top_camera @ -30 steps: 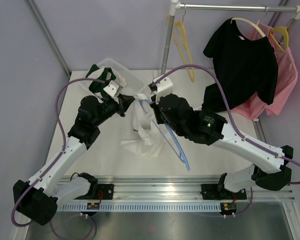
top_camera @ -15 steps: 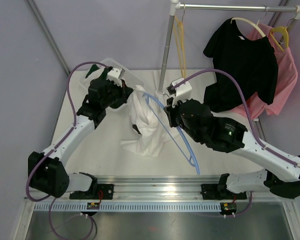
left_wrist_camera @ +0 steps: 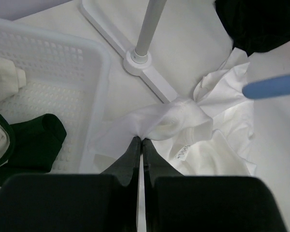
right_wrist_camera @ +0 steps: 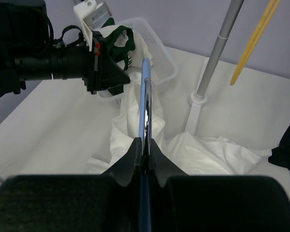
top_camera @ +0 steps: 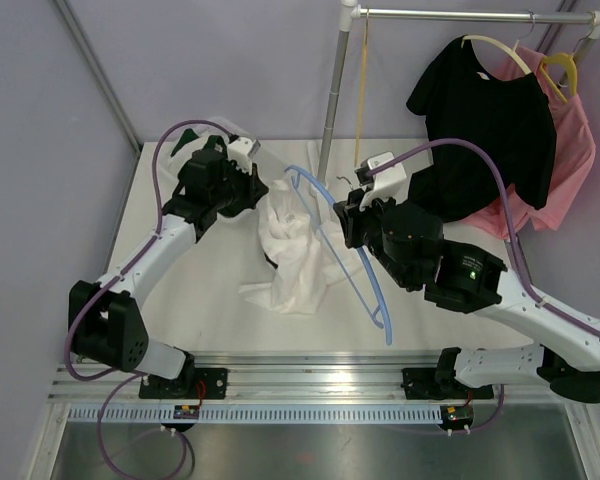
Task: Remove the t-shirt from the hanger
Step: Remove the tshirt from the hanger
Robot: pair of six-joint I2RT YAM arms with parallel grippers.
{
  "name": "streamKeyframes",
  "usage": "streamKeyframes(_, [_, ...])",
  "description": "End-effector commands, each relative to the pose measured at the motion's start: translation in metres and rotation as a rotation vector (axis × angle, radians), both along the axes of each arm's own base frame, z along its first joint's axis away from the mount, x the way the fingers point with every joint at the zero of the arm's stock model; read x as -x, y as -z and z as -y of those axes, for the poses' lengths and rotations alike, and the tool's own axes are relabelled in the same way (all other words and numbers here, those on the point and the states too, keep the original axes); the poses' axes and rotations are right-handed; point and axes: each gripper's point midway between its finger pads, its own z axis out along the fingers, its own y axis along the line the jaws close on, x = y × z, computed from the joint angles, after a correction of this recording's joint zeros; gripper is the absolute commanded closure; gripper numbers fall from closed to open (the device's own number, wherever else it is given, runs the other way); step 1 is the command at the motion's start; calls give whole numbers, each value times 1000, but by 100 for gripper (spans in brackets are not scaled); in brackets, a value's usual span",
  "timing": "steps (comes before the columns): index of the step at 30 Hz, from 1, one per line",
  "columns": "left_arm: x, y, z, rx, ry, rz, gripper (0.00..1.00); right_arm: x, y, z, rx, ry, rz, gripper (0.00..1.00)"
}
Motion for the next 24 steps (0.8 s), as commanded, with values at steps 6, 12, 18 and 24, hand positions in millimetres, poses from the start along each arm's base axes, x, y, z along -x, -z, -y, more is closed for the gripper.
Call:
streamKeyframes(6, [43, 15, 28, -182, 168, 105, 95, -5, -44, 18, -197, 86, 106, 100])
streamKeyframes(12, [69, 56, 36, -241, 302, 23, 75, -3, -43, 20, -195, 82, 100, 100])
streamKeyframes(18, [99, 100, 54, -278, 495, -121, 26, -5, -41, 10, -176, 69, 88, 100])
streamKeyframes(24, [78, 114, 45, -326, 361, -138, 1, -7, -39, -1, -154, 51, 81, 100])
